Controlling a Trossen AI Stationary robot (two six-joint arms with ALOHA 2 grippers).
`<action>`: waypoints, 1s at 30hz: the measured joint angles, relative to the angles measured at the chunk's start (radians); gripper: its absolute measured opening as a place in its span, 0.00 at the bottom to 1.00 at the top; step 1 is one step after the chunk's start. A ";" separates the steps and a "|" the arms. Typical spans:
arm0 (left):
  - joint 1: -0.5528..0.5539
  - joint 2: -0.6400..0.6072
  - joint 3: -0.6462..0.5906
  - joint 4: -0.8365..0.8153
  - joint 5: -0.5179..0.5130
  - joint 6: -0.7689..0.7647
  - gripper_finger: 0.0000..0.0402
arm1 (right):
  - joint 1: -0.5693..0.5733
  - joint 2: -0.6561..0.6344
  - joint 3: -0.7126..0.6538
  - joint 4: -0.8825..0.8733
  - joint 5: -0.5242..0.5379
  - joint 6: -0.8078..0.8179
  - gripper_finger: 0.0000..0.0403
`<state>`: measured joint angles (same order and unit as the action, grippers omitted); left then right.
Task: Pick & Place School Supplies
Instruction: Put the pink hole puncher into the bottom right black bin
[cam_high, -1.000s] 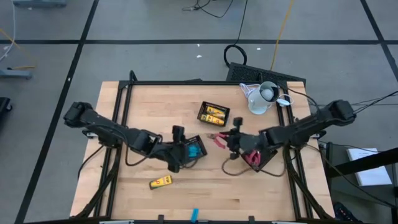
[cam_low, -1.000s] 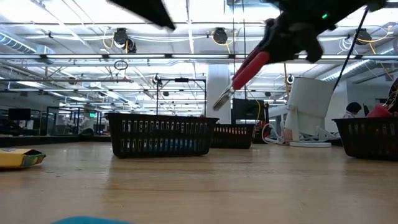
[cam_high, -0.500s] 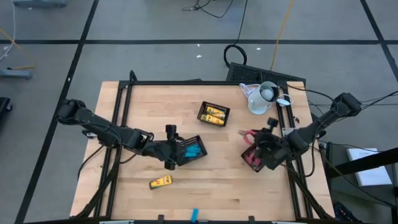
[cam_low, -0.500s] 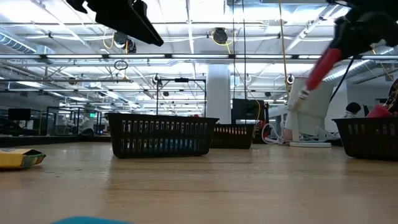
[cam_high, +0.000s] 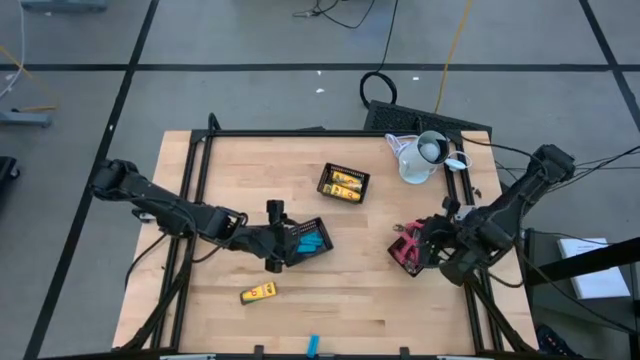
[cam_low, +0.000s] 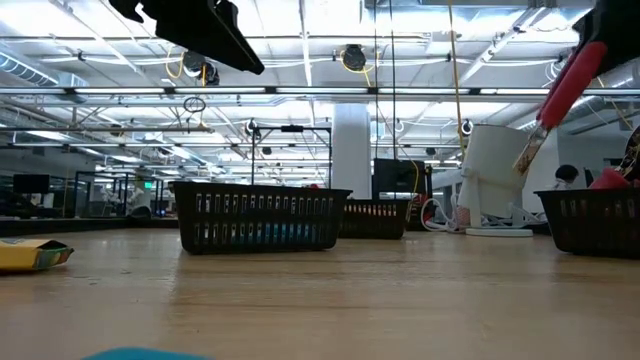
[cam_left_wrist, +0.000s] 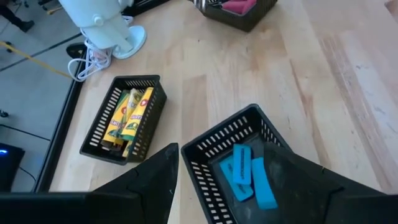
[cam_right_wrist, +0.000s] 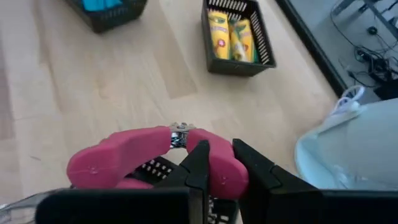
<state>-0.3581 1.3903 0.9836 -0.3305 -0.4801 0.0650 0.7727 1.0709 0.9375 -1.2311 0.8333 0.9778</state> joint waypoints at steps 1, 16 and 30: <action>0.000 0.000 0.000 0.000 0.000 0.000 0.59 | 0.013 0.004 0.020 -0.032 0.000 0.023 0.09; 0.003 0.000 0.000 0.003 0.000 0.008 0.59 | 0.094 0.214 0.217 -0.337 -0.340 0.298 0.09; 0.004 0.000 0.000 0.007 0.004 0.020 0.59 | 0.088 0.220 0.141 -0.260 -0.312 0.327 0.09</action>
<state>-0.3542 1.3907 0.9836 -0.3233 -0.4759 0.0849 0.8603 1.2911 1.0786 -1.4909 0.5217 1.3052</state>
